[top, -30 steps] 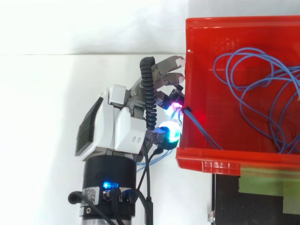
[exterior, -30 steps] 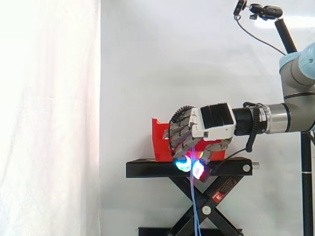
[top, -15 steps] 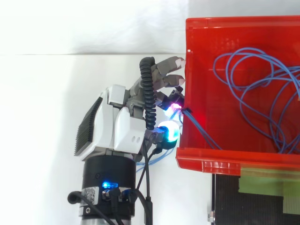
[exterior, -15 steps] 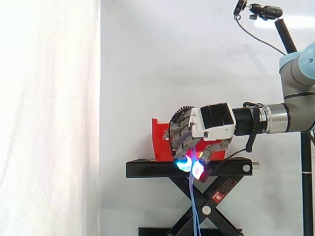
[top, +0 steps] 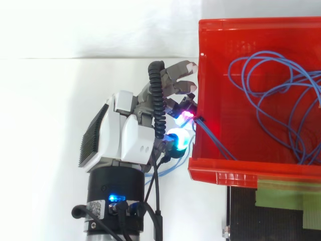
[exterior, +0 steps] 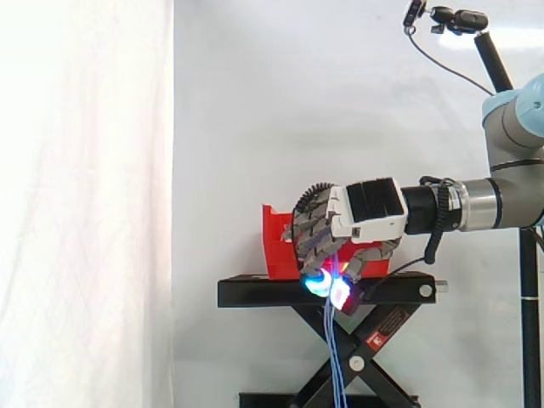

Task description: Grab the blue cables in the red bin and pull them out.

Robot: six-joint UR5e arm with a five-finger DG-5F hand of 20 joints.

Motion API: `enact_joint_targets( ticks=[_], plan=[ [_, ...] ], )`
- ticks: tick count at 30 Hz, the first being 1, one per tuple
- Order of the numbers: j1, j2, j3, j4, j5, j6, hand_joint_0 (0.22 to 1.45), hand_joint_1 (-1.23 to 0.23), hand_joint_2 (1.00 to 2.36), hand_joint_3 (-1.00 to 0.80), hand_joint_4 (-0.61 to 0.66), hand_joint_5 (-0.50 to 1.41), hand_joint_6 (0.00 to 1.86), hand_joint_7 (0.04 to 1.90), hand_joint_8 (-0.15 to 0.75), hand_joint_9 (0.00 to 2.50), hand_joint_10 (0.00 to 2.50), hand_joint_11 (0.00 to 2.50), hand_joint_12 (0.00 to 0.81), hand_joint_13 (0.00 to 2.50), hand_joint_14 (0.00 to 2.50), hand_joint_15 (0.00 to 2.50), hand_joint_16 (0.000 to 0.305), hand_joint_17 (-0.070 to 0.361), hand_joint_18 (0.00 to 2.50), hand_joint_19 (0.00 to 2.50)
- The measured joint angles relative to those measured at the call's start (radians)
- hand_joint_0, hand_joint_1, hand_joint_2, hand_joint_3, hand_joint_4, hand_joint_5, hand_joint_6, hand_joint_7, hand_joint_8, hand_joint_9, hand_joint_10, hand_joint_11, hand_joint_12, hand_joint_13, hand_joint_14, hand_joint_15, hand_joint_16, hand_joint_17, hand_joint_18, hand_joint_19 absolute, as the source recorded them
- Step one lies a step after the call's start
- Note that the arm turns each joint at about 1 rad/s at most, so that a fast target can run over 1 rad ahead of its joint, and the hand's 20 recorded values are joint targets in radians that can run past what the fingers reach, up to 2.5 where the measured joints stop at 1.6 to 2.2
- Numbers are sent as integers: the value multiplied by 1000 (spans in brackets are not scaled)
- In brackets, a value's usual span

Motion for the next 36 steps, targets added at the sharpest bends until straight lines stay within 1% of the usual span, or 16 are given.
enact_joint_targets(
  ticks=[8, 10, 19, 29, 36],
  plan=[
    [0, 0, 0, 0, 0, 0, 884, -847, 1000, -1000, -2, 949, 487, 826, 250, 947, 18, 491, 332, 721, 16, 399, 39, 88, 539, 439],
    [-1, 0, 0, 0, 0, 0, 890, -836, 1000, -1000, 4, 923, 597, 794, 255, 953, 21, 505, 334, 725, 17, 396, 39, 88, 543, 445],
    [-1, 0, 0, 0, -3, 0, 900, -809, 1000, -1000, 14, 896, 696, 753, 256, 959, 21, 510, 337, 733, 16, 407, 39, 88, 550, 447],
    [0, 0, 0, 0, -3, 0, 904, -806, 1000, -1000, 24, 883, 773, 725, 257, 963, 20, 523, 337, 734, 17, 403, 39, 89, 553, 447],
    [0, 0, 0, -4, -3, 0, 907, -799, 1000, -1000, 22, 881, 782, 729, 255, 963, 19, 521, 335, 736, 16, 411, 39, 89, 557, 443]
  ],
)
